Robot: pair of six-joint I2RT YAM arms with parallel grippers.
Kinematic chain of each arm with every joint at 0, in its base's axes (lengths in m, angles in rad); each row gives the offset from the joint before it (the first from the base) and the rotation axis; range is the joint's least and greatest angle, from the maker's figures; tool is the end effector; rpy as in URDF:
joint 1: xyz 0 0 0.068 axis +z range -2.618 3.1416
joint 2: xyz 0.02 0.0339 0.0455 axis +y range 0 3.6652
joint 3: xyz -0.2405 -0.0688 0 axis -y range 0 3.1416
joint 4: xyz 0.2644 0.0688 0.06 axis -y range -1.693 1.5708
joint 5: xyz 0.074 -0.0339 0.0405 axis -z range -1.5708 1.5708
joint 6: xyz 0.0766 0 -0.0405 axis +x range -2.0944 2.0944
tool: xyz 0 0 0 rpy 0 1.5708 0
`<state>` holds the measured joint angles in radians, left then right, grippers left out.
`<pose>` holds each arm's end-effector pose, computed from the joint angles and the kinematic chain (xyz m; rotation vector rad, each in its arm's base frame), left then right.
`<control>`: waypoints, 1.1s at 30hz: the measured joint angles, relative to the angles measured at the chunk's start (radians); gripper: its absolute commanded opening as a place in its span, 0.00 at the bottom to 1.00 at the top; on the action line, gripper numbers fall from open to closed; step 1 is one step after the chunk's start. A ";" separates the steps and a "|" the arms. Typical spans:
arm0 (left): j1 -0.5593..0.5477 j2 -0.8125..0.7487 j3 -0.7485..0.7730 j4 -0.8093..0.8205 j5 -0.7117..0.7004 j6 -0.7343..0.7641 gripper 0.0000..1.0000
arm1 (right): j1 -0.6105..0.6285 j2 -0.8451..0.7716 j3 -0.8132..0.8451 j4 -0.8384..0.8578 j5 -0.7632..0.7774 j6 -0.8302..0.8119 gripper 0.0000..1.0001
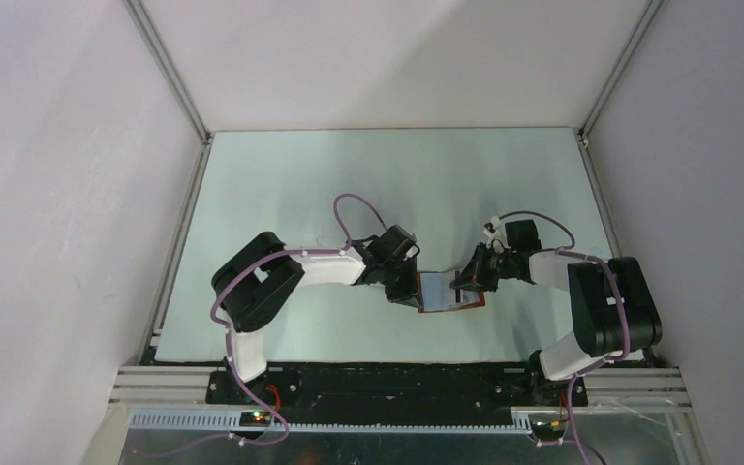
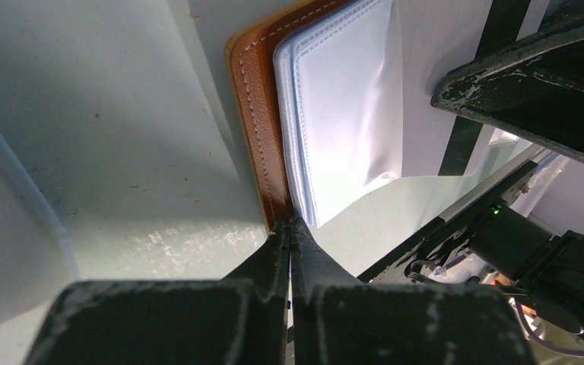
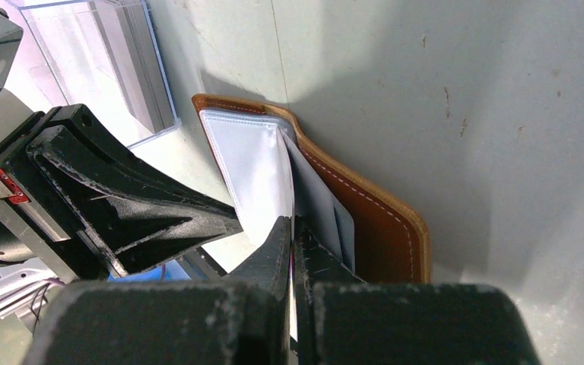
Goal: Put the credit cards into the card holder
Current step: Insert the credit card into the card holder.
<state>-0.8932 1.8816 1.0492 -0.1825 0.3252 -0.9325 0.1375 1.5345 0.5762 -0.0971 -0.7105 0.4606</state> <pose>0.2275 -0.3217 0.0628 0.0788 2.9054 -0.9467 0.2680 0.0875 0.0571 0.1696 2.6424 1.1389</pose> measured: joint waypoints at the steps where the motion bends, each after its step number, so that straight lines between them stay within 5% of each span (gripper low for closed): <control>1: 0.000 0.000 0.000 0.000 0.000 0.000 0.00 | -0.002 0.004 0.003 -0.005 -0.005 -0.004 0.00; 24: 0.000 0.004 0.007 -0.007 0.002 0.002 0.00 | 0.011 0.074 0.116 -0.193 -0.026 -0.093 0.00; 33: 0.000 0.005 0.008 -0.008 0.005 0.009 0.00 | 0.046 0.126 0.148 -0.194 -0.048 -0.100 0.22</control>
<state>-0.8932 1.8870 1.0576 -0.1905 0.3298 -0.9237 0.1837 1.6604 0.7242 -0.2909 -0.7589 0.3603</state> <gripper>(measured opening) 0.003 0.127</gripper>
